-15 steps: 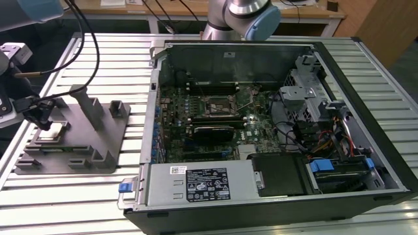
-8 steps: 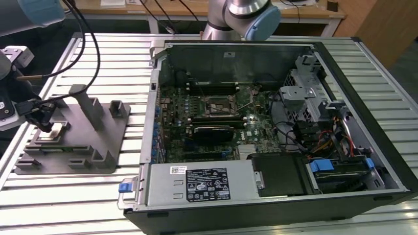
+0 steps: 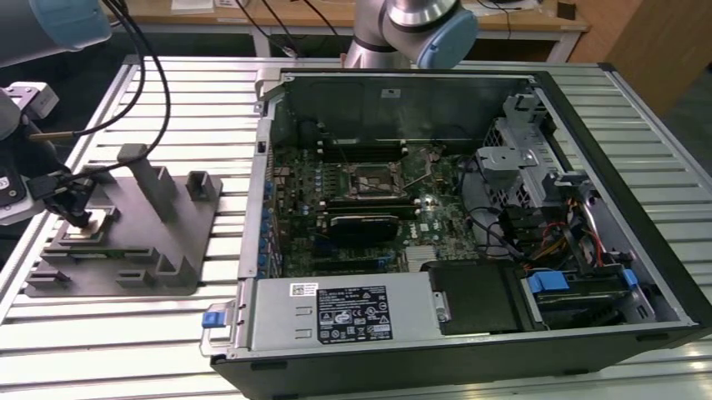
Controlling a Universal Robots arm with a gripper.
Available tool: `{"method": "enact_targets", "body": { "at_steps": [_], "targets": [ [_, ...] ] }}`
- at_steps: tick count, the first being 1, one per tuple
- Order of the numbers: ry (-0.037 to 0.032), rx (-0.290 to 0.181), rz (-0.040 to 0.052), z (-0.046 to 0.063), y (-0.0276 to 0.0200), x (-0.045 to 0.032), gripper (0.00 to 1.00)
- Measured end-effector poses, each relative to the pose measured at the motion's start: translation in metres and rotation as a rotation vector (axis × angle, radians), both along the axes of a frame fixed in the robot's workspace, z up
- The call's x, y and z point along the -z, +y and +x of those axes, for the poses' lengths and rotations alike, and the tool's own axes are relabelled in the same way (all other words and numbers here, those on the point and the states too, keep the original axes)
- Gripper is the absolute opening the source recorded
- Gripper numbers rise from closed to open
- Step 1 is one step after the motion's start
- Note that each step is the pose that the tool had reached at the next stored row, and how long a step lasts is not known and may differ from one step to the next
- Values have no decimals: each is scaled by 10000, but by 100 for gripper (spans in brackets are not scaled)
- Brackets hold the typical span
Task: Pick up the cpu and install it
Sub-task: 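Pick up the cpu and move it towards the insertion slot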
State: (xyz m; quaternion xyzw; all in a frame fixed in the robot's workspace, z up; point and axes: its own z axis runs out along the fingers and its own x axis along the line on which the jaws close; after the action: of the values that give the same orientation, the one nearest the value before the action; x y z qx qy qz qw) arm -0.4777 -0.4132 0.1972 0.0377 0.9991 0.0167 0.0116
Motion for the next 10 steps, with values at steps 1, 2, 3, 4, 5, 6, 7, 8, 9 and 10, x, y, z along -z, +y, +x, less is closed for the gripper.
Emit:
{"method": "enact_targets", "body": {
  "at_steps": [1,2,3,4,5,6,7,8,9,10],
  "targets": [
    [2,-6,-2,-1,0,6,11],
    [3,-10,-9,-1,0,7,11],
    [3,-12,-9,-1,0,7,11],
    [3,-13,-10,-1,0,7,11],
    [3,-13,-9,-1,0,8,11],
    [3,-14,-9,-1,0,8,11],
    [2,-14,-9,-1,0,8,11],
    [2,-15,-9,-1,0,8,11],
    [2,-16,-9,-1,0,8,11],
    [2,-17,-9,-1,0,8,11]
  ]
}}
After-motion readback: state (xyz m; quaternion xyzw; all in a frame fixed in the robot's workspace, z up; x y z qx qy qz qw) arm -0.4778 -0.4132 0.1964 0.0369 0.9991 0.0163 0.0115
